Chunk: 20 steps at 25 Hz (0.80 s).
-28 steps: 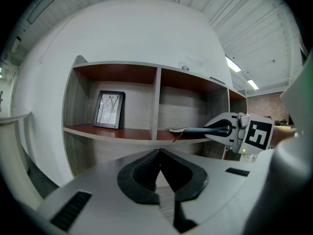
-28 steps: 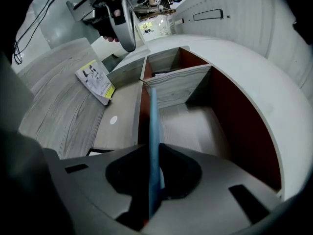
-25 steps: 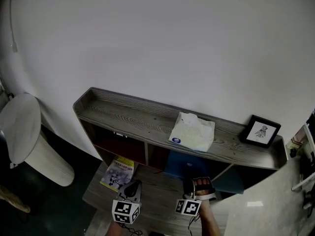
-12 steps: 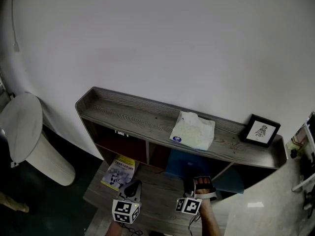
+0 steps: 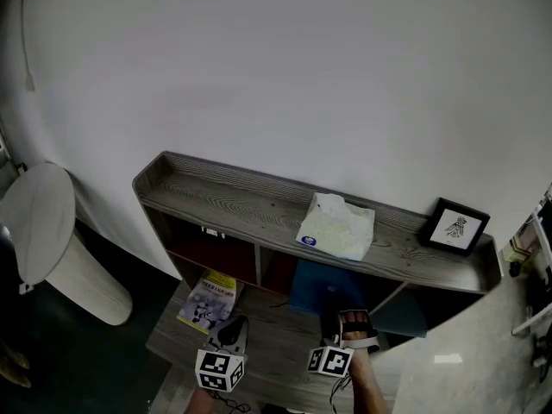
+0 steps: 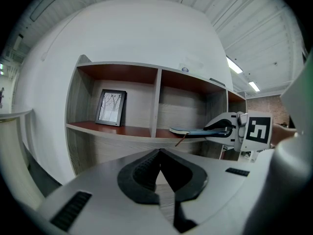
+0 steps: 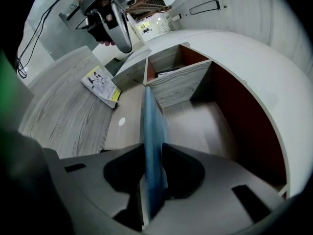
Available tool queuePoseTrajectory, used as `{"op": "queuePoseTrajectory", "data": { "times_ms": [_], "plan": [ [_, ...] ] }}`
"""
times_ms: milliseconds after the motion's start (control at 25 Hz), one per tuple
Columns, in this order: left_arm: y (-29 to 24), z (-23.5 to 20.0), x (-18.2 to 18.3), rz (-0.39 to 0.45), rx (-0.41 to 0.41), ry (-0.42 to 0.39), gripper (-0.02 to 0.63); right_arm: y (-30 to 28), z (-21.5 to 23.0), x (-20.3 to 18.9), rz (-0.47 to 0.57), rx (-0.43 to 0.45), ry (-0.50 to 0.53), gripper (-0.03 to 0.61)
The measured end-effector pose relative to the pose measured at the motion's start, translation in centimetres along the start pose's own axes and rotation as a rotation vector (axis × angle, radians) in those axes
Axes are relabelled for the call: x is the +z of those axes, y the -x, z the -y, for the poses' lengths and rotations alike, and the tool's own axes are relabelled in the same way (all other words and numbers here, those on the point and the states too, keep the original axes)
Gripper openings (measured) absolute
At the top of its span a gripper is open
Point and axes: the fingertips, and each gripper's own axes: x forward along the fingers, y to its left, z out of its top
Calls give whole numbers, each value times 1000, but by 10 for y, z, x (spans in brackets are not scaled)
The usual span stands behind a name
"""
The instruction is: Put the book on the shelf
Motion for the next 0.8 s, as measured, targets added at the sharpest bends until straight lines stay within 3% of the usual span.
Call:
{"op": "queuePoseTrajectory", "data": {
  "times_ms": [480,640,800],
  "plan": [
    [7,-3,-1,-3,25,2,6,1,0,-3,-3,34,-21,137],
    [7,-1,-1,-3,25,0,6,-1,-12,-6,-19,92,-38,187],
    [6,3,-2,-5,15,-4,6,-5,-19,-10,-8,80,-47,187]
  ]
}}
